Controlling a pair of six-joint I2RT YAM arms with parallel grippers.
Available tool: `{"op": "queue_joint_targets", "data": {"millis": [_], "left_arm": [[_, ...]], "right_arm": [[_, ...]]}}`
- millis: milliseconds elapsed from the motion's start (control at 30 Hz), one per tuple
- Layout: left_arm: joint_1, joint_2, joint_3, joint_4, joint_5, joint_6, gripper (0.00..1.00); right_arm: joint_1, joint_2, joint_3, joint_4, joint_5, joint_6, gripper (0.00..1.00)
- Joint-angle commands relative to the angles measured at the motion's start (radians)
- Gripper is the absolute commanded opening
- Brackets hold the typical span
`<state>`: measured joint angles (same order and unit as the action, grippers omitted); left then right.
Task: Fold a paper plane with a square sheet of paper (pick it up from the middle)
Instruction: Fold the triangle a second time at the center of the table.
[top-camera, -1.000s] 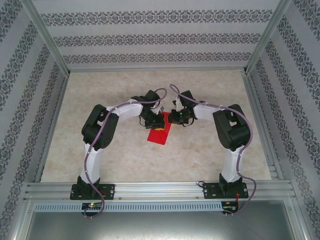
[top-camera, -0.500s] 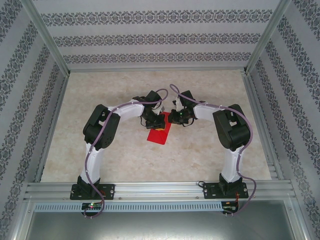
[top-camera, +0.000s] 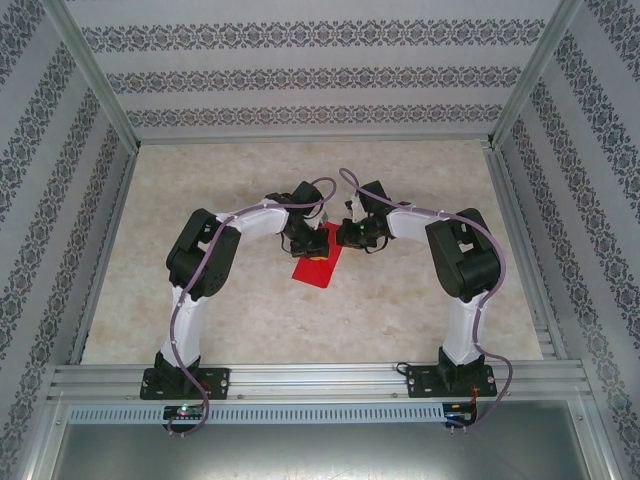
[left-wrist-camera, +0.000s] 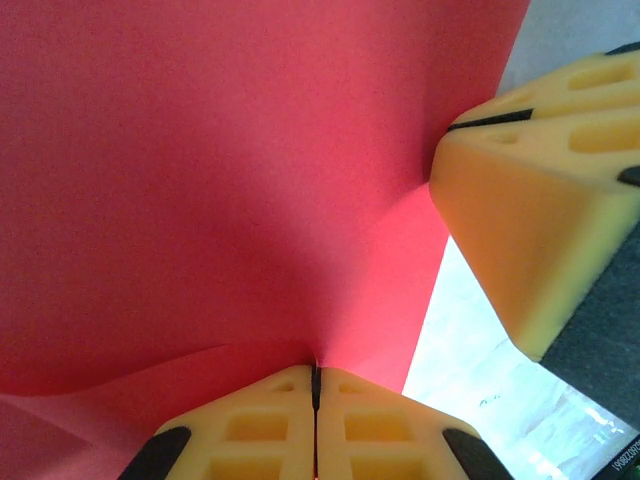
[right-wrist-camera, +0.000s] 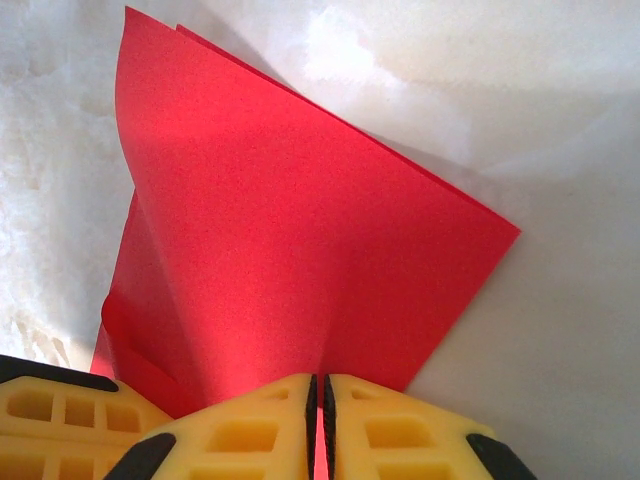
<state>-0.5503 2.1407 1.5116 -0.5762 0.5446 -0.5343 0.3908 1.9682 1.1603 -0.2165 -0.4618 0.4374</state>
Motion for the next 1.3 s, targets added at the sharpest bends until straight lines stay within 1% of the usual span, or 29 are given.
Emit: {"op": "queue_joint_targets", "data": {"millis": [0, 100, 267, 333, 467, 633, 733, 800, 1000, 1267], "left_arm": [[-0.008, 0.015, 0.02, -0.011, -0.054, 0.005, 0.08], [-0.008, 0.021, 0.021, -0.007, -0.051, 0.004, 0.1], [-0.008, 0.018, 0.013, 0.009, -0.047, 0.0, 0.15], [-0.008, 0.01, 0.001, 0.025, -0.043, -0.003, 0.18], [-0.008, -0.007, -0.024, 0.07, -0.019, -0.013, 0.28], [-0.009, -0.032, -0.067, 0.127, 0.008, -0.025, 0.36], [-0.008, -0.058, -0.092, 0.155, 0.012, -0.028, 0.38], [-0.008, -0.073, -0.106, 0.175, 0.025, -0.03, 0.44], [-0.006, -0.12, -0.165, 0.248, 0.05, -0.047, 0.45], [0.008, -0.175, -0.243, 0.374, 0.086, -0.095, 0.45]], "right_arm": [[0.011, 0.03, -0.016, -0.021, 0.0, -0.024, 0.14], [0.01, 0.028, -0.015, -0.022, -0.001, -0.023, 0.14], [0.004, 0.02, -0.02, -0.013, -0.017, -0.016, 0.14], [0.002, 0.009, -0.02, -0.015, -0.015, -0.014, 0.14], [-0.02, -0.029, -0.045, 0.016, -0.047, 0.007, 0.14], [-0.059, -0.064, -0.095, 0.082, -0.123, 0.047, 0.14], [-0.075, -0.083, -0.126, 0.108, -0.149, 0.065, 0.14], [-0.085, -0.097, -0.151, 0.13, -0.167, 0.078, 0.14], [-0.091, -0.144, -0.202, 0.183, -0.215, 0.117, 0.14], [-0.084, -0.194, -0.258, 0.248, -0.273, 0.174, 0.14]]}}
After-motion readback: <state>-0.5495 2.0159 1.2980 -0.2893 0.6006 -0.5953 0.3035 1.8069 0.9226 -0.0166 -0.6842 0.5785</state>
